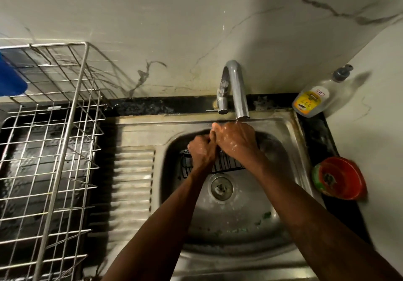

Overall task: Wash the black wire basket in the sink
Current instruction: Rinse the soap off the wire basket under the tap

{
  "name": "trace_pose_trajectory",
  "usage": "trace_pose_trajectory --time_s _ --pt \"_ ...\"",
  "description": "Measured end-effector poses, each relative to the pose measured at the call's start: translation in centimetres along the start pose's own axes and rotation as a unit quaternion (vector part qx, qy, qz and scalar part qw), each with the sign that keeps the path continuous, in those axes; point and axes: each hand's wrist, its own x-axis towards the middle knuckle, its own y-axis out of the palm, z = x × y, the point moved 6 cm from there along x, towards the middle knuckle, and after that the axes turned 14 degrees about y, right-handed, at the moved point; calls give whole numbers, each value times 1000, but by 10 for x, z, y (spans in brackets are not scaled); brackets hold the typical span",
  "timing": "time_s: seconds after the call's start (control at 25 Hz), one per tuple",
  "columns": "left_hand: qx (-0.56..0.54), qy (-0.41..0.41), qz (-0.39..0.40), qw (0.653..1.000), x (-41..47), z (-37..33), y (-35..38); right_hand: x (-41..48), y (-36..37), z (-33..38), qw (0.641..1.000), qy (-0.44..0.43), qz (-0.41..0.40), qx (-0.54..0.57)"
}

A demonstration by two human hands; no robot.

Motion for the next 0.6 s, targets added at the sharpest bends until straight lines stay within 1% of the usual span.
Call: trace_pose_trajectory --time_s 0.08,0.12,0.16,0.2,0.28,0.36,0.4,0.44,0.48,0.52,0.56,0.6 --pt "-104 -108 -43 988 8 21 -7 -7 -7 -20 994 -34 20 102" --pt "-143 -136 -61 978 8 28 -9 -10 -7 -37 986 -19 46 162" --pt "-173 -151 -73 971 7 32 -11 -13 -3 -53 977 12 59 206" --pt "-182 -138 -75 971 7 32 -11 -14 0 -65 974 44 47 215" --pt "-203 -102 -26 974 9 21 -3 -7 3 -75 980 99 -4 171" --pt "-272 -97 14 957 9 -1 9 6 -2 -69 987 114 -42 108" --pt "-274 -80 27 958 9 -14 12 12 -8 -64 989 123 -42 69" --pt "-241 -56 37 968 8 -28 13 17 -11 -60 989 137 -33 42" --pt "-198 -38 37 979 7 -34 13 19 -14 -54 988 149 -17 38" --pt "-160 -32 13 987 5 -34 11 17 -16 -44 988 148 -10 44" --pt "-138 -47 -17 989 4 -28 9 12 -16 -32 991 124 -23 44" --pt "-143 -74 -45 986 4 -18 8 1 -15 -20 995 74 -51 51"
